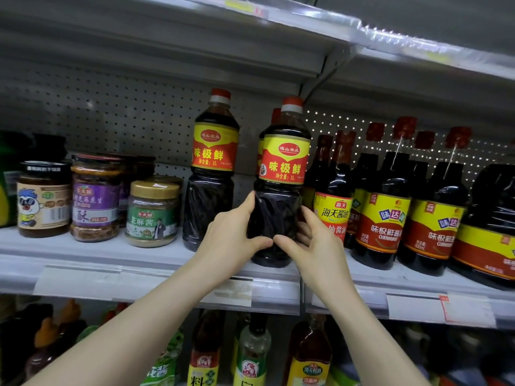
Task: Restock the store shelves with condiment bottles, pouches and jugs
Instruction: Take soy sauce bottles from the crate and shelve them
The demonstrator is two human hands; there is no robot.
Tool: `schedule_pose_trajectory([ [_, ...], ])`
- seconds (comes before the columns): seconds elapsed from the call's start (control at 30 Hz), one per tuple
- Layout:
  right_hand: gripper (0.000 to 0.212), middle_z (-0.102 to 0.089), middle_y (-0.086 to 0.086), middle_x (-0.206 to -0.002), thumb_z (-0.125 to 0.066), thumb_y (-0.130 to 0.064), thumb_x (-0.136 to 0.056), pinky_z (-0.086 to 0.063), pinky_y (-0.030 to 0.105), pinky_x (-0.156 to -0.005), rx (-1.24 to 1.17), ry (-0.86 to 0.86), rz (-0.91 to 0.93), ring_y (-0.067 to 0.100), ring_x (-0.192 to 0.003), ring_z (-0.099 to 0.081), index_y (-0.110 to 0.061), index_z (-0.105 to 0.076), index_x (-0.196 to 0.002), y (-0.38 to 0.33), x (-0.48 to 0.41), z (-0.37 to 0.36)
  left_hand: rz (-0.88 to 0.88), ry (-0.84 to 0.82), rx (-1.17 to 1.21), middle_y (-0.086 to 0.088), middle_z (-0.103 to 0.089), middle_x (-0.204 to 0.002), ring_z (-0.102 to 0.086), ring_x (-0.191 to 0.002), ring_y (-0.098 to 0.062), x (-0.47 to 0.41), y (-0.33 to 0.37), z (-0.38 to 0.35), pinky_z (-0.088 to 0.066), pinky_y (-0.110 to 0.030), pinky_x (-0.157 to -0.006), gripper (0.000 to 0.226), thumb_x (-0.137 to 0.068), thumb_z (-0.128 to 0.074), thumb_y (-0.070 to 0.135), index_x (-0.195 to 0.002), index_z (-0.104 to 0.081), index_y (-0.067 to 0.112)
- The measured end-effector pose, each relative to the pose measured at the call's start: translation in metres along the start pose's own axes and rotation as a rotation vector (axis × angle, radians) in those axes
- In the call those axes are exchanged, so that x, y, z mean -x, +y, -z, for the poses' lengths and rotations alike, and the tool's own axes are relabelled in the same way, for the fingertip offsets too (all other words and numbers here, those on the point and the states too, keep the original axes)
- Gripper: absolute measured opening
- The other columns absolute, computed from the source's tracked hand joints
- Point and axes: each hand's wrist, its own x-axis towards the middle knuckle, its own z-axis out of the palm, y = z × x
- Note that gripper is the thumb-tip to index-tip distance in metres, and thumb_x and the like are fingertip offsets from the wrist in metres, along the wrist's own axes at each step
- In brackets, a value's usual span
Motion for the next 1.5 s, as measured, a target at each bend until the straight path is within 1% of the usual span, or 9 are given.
schedule_pose_trajectory([
  [0.17,0.059,-0.054,-0.052,-0.093,-0.079,-0.021,-0.087,-0.044,0.003,-0.080,0.036,0.009,-0.028,-0.026,-0.096,-0.054,-0.057,-0.043,-0.118,0.007,-0.009,-0.002,0.025,-0.021,0.008,0.002,-0.061,-0.135,-0.056,-0.127,-0.019,-0.007,-0.001,-0.004,-0.048,-0.041,-0.104,0.097,-0.083,-0.078,0.028,-0.158,-0.015,0.033],
  [0.3,0.070,-0.058,-0.024,-0.123,-0.077,-0.025,-0.088,-0.051,0.028,-0.100,0.054,-0.020,-0.050,0.002,-0.119,-0.058,-0.027,-0.042,-0.149,0.004,-0.014,-0.005,0.054,-0.028,0.005,-0.001,-0.058,-0.140,-0.051,-0.132,-0.021,-0.012,-0.004,-0.007,-0.046,-0.043,-0.107,0.097,-0.086,-0.076,0.026,-0.158,-0.013,0.031],
  [0.4,0.073,-0.061,-0.005,-0.135,-0.077,-0.025,-0.089,-0.051,0.034,-0.103,0.072,-0.027,-0.077,0.015,-0.127,-0.058,-0.023,-0.039,-0.151,0.004,-0.019,-0.006,0.056,-0.029,-0.001,-0.002,-0.059,-0.138,-0.052,-0.131,-0.020,-0.016,-0.003,-0.008,-0.046,-0.043,-0.107,0.094,-0.086,-0.076,0.024,-0.158,-0.015,0.029],
  [0.7,0.072,-0.060,0.006,-0.138,-0.076,-0.027,-0.090,-0.053,0.045,-0.101,0.136,-0.037,-0.142,0.024,-0.126,-0.059,-0.020,-0.037,-0.150,0.000,-0.029,-0.011,0.096,-0.044,-0.019,-0.005,-0.061,-0.133,-0.054,-0.128,-0.025,-0.025,-0.007,-0.010,-0.047,-0.044,-0.105,0.084,-0.087,-0.075,0.023,-0.155,-0.024,0.023],
  [1.07,0.066,-0.062,0.002,-0.134,-0.076,-0.024,-0.090,-0.053,0.044,-0.102,0.097,-0.021,-0.156,0.022,-0.123,-0.060,-0.023,-0.042,-0.147,-0.003,-0.025,-0.008,0.095,-0.007,0.010,0.000,-0.063,-0.132,-0.058,-0.123,-0.022,-0.014,0.004,-0.006,-0.049,-0.044,-0.103,0.077,-0.087,-0.073,0.012,-0.151,-0.033,0.029],
  [1.13,0.061,-0.064,-0.001,-0.130,-0.074,-0.020,-0.091,-0.054,0.035,-0.098,0.073,-0.042,-0.142,0.018,-0.120,-0.063,-0.021,-0.046,-0.145,-0.002,-0.023,-0.003,0.109,-0.003,-0.017,-0.001,-0.062,-0.134,-0.057,-0.125,-0.023,-0.010,0.008,-0.006,-0.048,-0.044,-0.104,0.080,-0.088,-0.071,0.012,-0.153,-0.029,0.029],
  [1.23,0.062,-0.060,-0.019,-0.109,-0.074,-0.016,-0.091,-0.047,0.006,-0.079,0.032,-0.050,-0.121,0.001,-0.105,-0.063,-0.019,-0.047,-0.147,-0.001,-0.014,0.006,0.092,0.070,-0.051,0.001,-0.056,-0.141,-0.053,-0.130,-0.020,0.003,0.020,-0.011,-0.046,-0.042,-0.107,0.085,-0.089,-0.071,0.015,-0.157,-0.021,0.026],
  [1.3,0.062,-0.053,-0.026,-0.100,-0.075,-0.016,-0.090,-0.042,0.000,-0.071,0.019,-0.042,-0.090,-0.004,-0.099,-0.060,-0.020,-0.049,-0.146,0.000,-0.006,0.014,0.032,0.176,-0.087,0.005,-0.050,-0.145,-0.049,-0.133,-0.017,0.013,0.030,-0.015,-0.043,-0.041,-0.108,0.083,-0.088,-0.072,0.016,-0.156,-0.026,0.024],
  [1.5,0.052,-0.065,-0.012,-0.120,-0.075,-0.017,-0.090,-0.052,0.019,-0.092,0.021,-0.030,0.024,0.004,-0.107,-0.063,-0.022,-0.058,-0.139,0.008,0.025,0.060,-0.080,0.296,-0.020,0.001,-0.058,-0.134,-0.057,-0.121,-0.017,0.043,0.063,-0.049,-0.047,-0.040,-0.104,0.060,-0.084,-0.074,0.009,-0.139,-0.053,0.019],
])
